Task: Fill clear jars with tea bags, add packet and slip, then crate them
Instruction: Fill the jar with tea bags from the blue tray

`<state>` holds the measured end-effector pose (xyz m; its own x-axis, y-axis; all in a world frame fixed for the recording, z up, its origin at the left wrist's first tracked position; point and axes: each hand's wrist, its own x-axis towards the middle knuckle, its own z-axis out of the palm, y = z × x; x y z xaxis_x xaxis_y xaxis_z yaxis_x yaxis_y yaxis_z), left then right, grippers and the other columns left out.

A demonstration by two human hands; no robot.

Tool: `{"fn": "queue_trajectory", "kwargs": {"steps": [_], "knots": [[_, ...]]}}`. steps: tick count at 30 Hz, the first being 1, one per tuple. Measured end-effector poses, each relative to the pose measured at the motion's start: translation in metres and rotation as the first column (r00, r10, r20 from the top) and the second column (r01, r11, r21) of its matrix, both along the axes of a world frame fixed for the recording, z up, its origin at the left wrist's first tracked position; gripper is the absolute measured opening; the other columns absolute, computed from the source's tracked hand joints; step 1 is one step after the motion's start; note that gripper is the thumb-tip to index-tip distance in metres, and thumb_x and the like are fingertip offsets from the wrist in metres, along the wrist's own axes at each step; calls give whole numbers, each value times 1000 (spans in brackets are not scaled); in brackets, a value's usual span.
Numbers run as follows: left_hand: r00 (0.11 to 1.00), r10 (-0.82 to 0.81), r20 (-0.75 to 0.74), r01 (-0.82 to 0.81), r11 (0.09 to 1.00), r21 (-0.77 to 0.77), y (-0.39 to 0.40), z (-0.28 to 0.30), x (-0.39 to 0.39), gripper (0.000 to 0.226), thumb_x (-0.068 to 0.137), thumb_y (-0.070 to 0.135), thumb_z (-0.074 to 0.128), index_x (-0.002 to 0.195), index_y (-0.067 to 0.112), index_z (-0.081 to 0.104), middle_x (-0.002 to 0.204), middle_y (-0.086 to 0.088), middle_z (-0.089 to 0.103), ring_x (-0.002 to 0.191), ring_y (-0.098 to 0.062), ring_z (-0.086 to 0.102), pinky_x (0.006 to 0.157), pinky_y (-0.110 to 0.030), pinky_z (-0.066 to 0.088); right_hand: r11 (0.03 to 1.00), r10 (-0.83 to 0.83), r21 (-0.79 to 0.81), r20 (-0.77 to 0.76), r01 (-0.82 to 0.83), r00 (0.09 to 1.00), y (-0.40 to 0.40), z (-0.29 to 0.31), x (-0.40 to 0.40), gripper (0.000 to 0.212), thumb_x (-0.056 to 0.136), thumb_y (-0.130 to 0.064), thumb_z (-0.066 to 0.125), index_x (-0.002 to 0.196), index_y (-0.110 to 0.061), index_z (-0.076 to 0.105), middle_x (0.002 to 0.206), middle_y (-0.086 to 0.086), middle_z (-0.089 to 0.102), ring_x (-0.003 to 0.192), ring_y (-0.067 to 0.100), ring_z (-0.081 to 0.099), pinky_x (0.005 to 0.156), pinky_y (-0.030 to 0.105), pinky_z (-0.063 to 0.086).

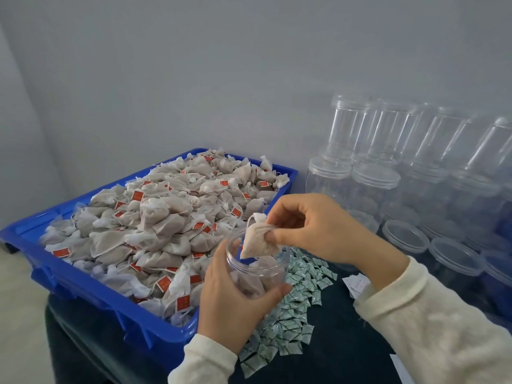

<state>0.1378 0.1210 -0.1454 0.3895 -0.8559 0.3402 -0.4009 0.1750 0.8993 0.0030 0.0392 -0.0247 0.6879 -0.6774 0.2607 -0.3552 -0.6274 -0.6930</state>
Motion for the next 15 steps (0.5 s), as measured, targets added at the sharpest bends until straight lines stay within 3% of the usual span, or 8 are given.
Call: {"fn": "queue_trajectory", "kwargs": {"steps": [5,8,11,15], "knots": [[1000,6,-11,-6,1000,-25,0,1,0,101,38,74,76,126,41,37,119,18,56,112,-8,55,91,-38,52,998,-12,-63,-40,9,999,4,-8,6,15,81,-25,77,83,-34,65,78,-15,70,70,-1,65,64,10,48],[1000,6,-14,-6,1000,-6,-1,-1,1,116,36,76,77,134,30,39,122,10,56,114,-11,54,94,-33,49,998,-29,-64,-13,28,1000,6,-8,6,16,83,-33,73,88,-42,61,84,-20,69,73,0,65,64,9,49],[1000,20,5,-20,1000,-3,-1,0,0,122,34,79,75,137,26,38,122,11,55,112,-9,53,88,-21,44,998,-31,-54,14,31,999,6,-8,2,18,85,-29,72,87,-43,60,87,-23,68,74,0,66,64,9,48],[1000,13,12,-13,1000,-8,-1,1,-1,117,37,78,74,136,26,39,121,13,54,111,-7,52,84,-15,41,999,-30,-31,12,31,999,6,-11,-3,14,85,-27,72,85,-39,63,84,-18,69,76,0,66,69,13,53]]}}
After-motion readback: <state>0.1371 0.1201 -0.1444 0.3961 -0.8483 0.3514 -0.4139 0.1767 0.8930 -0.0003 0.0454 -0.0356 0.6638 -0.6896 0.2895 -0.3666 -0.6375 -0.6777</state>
